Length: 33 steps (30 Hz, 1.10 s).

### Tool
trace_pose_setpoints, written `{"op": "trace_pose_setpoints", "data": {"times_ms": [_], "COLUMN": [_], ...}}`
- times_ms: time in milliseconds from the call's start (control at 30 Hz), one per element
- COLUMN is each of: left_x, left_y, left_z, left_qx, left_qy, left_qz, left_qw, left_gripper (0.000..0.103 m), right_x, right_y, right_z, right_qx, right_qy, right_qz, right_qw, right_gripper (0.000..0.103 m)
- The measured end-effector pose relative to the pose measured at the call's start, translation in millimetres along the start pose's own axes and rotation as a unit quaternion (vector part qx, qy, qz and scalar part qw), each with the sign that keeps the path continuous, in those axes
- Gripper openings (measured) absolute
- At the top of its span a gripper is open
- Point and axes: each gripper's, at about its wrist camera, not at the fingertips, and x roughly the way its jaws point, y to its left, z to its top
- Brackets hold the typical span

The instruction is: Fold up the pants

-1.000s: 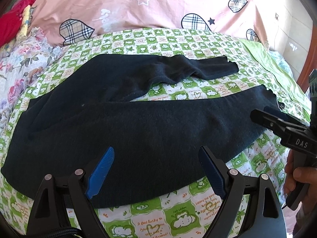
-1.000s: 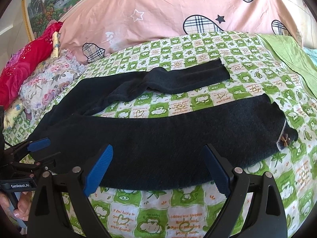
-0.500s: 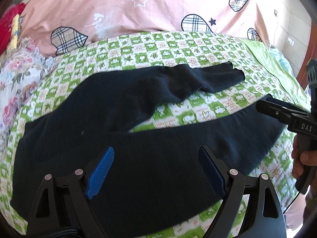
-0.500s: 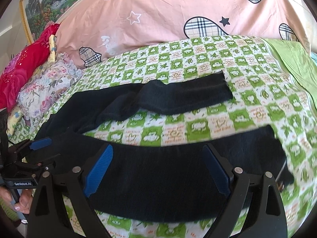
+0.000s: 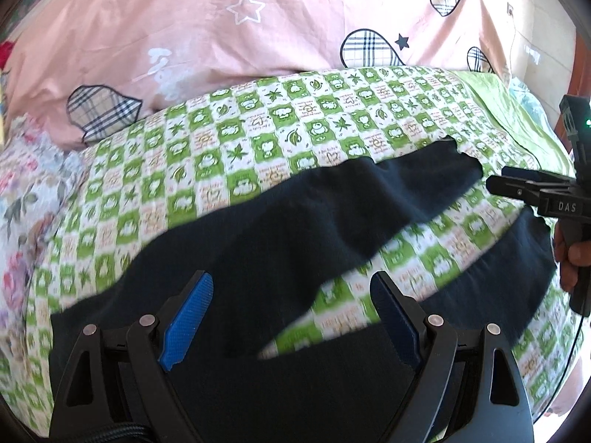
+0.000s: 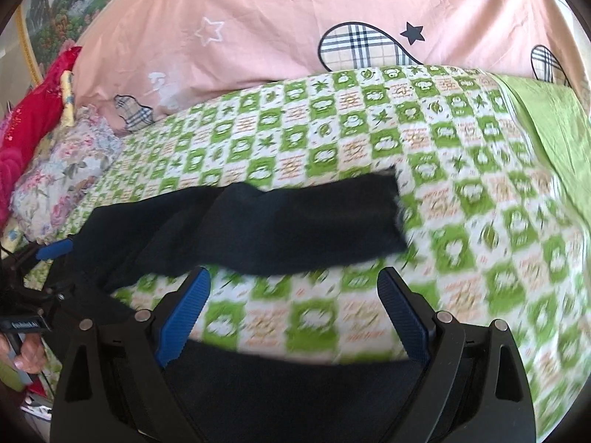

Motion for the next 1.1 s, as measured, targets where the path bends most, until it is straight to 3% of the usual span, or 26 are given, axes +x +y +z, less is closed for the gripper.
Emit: {"op": "trace_pose_setpoints", "data": {"times_ms": [167, 367, 533, 667, 700, 767, 800, 833, 867, 967, 1100], "left_x": [24.8, 62.8, 99.8, 134.2, 141.3, 157.9, 158.3, 155.6, 152.3, 137.0, 96.0], "left_y": [9.6, 12.1, 12.6, 12.5, 13.1, 15.3, 17.4, 18.1, 17.8, 19.7, 16.0], "left_z": [36.1, 71.8, 84.8, 86.8, 86.4, 82.6, 81.5, 80.9, 80.1, 76.2, 65.2], "left_qx": [0.007, 0.027, 0.052, 0.065, 0.063, 0.055, 0.046, 0.044, 0.045, 0.039, 0.032], "left_qy": [0.009, 0.036, 0.062, 0.108, 0.118, 0.153, 0.151, 0.145, 0.144, 0.141, 0.118], "left_qz": [-0.009, -0.057, -0.045, -0.062, -0.064, -0.082, -0.096, -0.100, -0.106, -0.115, -0.126], "left_qw": [0.9999, 0.9974, 0.9957, 0.9901, 0.9888, 0.9833, 0.9829, 0.9834, 0.9829, 0.9826, 0.9845], "left_gripper": [0.088, 0.088, 0.088, 0.087, 0.080, 0.051, 0.048, 0.033, 0.019, 0.008, 0.007], "right_x": [18.3, 57.0, 84.0, 102.5, 106.0, 109.0, 109.8, 109.9, 108.4, 95.7, 70.6], "right_y": [-25.8, -58.3, -67.0, -72.5, -73.0, -71.5, -71.6, -72.0, -72.3, -70.5, -74.9], "right_z": [34.0, 61.6, 67.4, 69.4, 70.8, 72.9, 74.6, 76.3, 77.6, 80.9, 85.8], "right_qx": [0.014, 0.050, 0.048, 0.058, 0.056, 0.047, 0.046, 0.046, 0.044, 0.029, 0.026], "right_qy": [0.010, 0.038, 0.060, 0.075, 0.075, 0.078, 0.080, 0.081, 0.081, 0.065, 0.033], "right_qz": [0.004, 0.006, 0.007, 0.021, 0.020, 0.014, 0.015, 0.017, 0.016, 0.024, 0.032], "right_qw": [1.000, 0.998, 0.997, 0.995, 0.995, 0.996, 0.996, 0.995, 0.996, 0.997, 0.999], "right_gripper": [0.092, 0.092, 0.092, 0.081, 0.076, 0.047, 0.040, 0.018, 0.010, 0.010, 0.009]}}
